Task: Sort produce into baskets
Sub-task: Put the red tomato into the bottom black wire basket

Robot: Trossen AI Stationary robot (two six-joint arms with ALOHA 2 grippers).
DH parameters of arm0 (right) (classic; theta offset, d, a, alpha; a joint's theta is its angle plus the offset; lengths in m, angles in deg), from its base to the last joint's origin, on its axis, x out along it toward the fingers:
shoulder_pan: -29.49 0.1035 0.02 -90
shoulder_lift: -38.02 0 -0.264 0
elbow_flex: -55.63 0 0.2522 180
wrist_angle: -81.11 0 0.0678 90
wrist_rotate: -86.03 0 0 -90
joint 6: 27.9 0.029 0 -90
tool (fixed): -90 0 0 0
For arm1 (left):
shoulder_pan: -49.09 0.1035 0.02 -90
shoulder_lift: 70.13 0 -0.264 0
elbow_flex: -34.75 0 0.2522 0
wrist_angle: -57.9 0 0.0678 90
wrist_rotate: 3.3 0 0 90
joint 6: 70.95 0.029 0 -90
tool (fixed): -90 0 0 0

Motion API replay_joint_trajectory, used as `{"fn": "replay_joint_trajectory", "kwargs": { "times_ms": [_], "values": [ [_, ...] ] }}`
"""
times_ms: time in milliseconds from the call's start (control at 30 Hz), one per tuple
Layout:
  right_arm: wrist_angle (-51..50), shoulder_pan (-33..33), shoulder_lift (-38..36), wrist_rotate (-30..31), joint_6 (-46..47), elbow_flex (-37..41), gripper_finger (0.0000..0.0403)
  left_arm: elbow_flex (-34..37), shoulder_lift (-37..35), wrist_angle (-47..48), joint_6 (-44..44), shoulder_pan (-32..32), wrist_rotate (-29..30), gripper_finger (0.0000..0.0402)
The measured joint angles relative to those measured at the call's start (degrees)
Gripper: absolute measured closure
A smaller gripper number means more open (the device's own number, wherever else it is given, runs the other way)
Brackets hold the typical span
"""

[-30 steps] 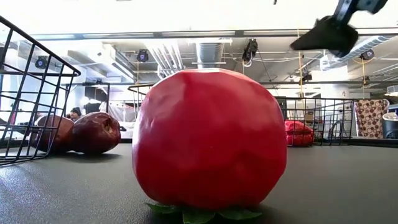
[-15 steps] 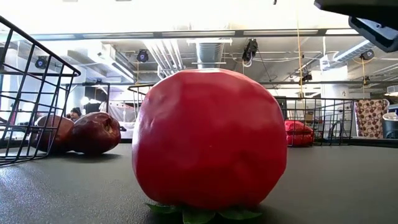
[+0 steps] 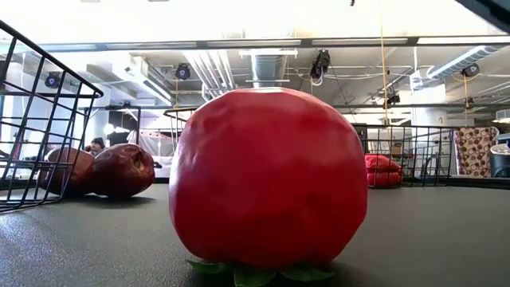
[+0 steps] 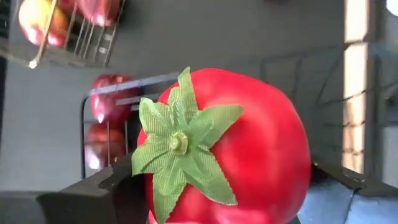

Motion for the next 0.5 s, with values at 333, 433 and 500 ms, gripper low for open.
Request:
{"fn": "replay_joint_trajectory", "kwargs": {
  "times_ms": [333, 433, 500],
  "values": [
    [-11.79, -0.2, 2.55, 2.42, 3.98, -6.56, 0.0009, 12.06, -2.07, -1.94, -2.91, 0.77, -1.54, 0.0108],
    [-12.29, -0.41, 3.01, 2.42, 3.86, -6.55, 0.0009, 14.07, -1.68, -3.57, -0.36, 1.49, -0.53, 0.0108],
    [-12.7, -0.45, 3.35, 2.42, 3.85, -6.55, 0.0009, 14.31, -1.14, -3.29, 2.69, 2.31, -0.28, 0.0108]
  ]
}}
